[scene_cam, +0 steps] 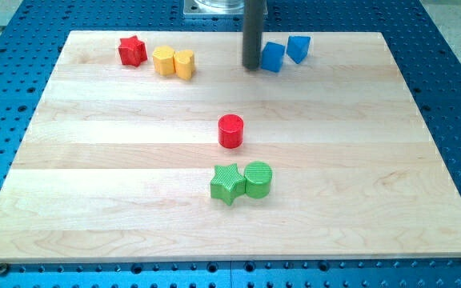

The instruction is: Push the red star into the red circle

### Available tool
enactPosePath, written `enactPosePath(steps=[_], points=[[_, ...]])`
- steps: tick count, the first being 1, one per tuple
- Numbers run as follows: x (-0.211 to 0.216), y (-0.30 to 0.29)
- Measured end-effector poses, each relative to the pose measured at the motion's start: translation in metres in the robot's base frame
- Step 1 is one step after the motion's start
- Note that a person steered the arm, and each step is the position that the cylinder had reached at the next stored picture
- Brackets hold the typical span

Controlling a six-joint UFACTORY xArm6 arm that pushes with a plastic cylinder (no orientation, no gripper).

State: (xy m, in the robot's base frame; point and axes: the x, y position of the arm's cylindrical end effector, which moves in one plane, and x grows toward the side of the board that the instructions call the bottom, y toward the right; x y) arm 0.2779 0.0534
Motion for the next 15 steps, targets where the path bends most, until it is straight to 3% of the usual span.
enactPosePath(steps=[1,3,4,5,6,7,8,9,11,12,13,14,15], points=[[0.025,-0.026],[-0.005,0.018],[-0.006,-0.046],[-0.053,-0.09],[-0.063,-0.164],[-0.028,-0.193],[-0.013,-0.14],[-0.004,-0.142],[-0.012,-0.184],[-0.011,-0.236],[-0.037,-0.235],[-0.027,-0.283],[0.035,-0.302]])
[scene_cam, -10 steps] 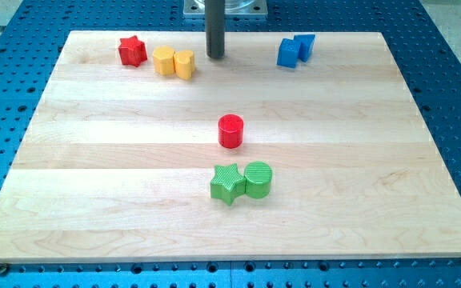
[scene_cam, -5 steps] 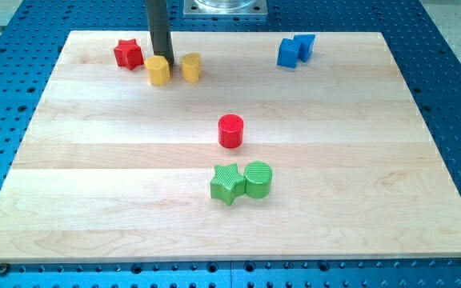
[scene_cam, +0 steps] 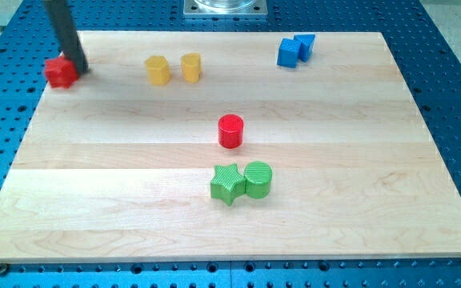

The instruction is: Push the red star into the red circle

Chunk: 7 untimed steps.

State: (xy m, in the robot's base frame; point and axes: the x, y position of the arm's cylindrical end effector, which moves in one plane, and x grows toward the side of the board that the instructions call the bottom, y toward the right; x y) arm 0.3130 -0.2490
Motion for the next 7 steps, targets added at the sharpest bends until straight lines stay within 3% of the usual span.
enactPosePath(steps=[1,2,3,4,5,6,7], points=[[-0.043,0.01],[-0.048,-0.053],[-0.013,-0.042],[0.029,0.031],[0.017,0.04],[-0.025,-0.002],[-0.011,-0.054]])
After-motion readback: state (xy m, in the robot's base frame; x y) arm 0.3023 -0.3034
